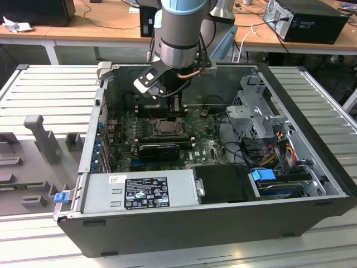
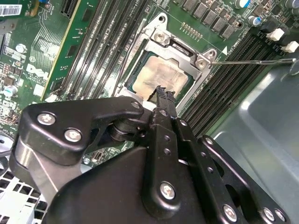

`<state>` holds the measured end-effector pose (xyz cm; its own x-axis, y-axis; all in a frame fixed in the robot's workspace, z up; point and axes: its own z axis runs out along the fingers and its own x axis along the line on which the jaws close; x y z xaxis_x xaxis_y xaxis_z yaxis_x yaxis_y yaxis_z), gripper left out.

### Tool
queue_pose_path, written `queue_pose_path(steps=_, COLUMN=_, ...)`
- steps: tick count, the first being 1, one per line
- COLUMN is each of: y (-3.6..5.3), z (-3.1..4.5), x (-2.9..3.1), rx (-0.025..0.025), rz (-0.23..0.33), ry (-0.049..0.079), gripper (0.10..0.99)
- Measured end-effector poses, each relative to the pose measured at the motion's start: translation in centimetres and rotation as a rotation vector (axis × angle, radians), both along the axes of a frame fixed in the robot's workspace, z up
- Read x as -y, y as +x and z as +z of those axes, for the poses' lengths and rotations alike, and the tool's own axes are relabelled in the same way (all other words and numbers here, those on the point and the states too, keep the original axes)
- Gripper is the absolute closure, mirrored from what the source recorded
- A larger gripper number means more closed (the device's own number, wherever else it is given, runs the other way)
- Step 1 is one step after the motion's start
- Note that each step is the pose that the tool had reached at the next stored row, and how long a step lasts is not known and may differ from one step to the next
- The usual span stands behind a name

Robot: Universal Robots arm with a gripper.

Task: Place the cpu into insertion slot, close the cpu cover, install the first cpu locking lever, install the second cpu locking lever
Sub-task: 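Install the first cpu locking lever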

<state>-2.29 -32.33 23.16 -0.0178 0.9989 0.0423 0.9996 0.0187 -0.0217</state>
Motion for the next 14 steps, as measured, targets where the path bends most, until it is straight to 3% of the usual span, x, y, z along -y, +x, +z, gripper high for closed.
queue_pose_path(steps=6, y=0.00, z=0.64, x=0.00, rx=0.0000, rz=0.000, ry=0.000, gripper=0.980)
queue_pose_path(steps=10, y=0.00, z=1.92, x=0.00, rx=0.0000, rz=0.000, ry=0.000, gripper=0.980)
queue_pose_path(steps=14, y=0.00, z=2.54, x=-0.01, rx=-0.0001, rz=0.000, ry=0.000, gripper=0.980)
